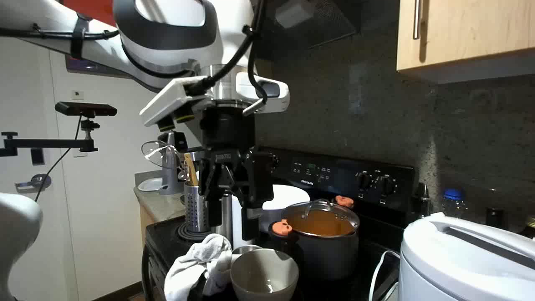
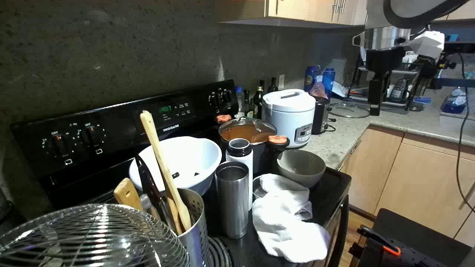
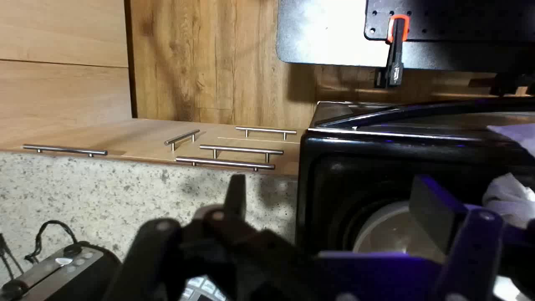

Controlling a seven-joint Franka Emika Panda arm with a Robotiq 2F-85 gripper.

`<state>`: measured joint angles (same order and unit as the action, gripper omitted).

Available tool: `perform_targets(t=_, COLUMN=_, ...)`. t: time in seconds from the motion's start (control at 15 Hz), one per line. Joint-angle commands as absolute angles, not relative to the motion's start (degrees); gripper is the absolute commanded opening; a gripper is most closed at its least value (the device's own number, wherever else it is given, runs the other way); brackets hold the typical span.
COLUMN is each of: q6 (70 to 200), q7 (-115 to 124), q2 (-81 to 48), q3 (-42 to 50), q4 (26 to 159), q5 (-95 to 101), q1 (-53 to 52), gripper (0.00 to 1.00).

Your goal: Take the lid off the pot, put it in the bowl then use a wooden spatula to stir in the pot

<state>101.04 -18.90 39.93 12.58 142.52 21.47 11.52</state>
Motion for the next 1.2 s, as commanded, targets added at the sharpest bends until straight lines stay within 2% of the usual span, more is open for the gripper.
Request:
perform_targets(t=0.0, q6=100.73, q7=-18.51, q2=40.01, q3=13.18, q4=142.38, q5=21.83, q1=10.68, gripper=1.00)
perform_targets(t=0.73, q6=110.20, q7=-22.82, q2=31.01, q3=13.87, q4=139.31, q5=18.40, q1=3.54, gripper=1.00)
perform_targets(t=1.13, q6=117.03, q7=-38.85, q2=23.26, q3=15.83, q4=136.45, q5=12.25, q1=-0.82, gripper=1.00)
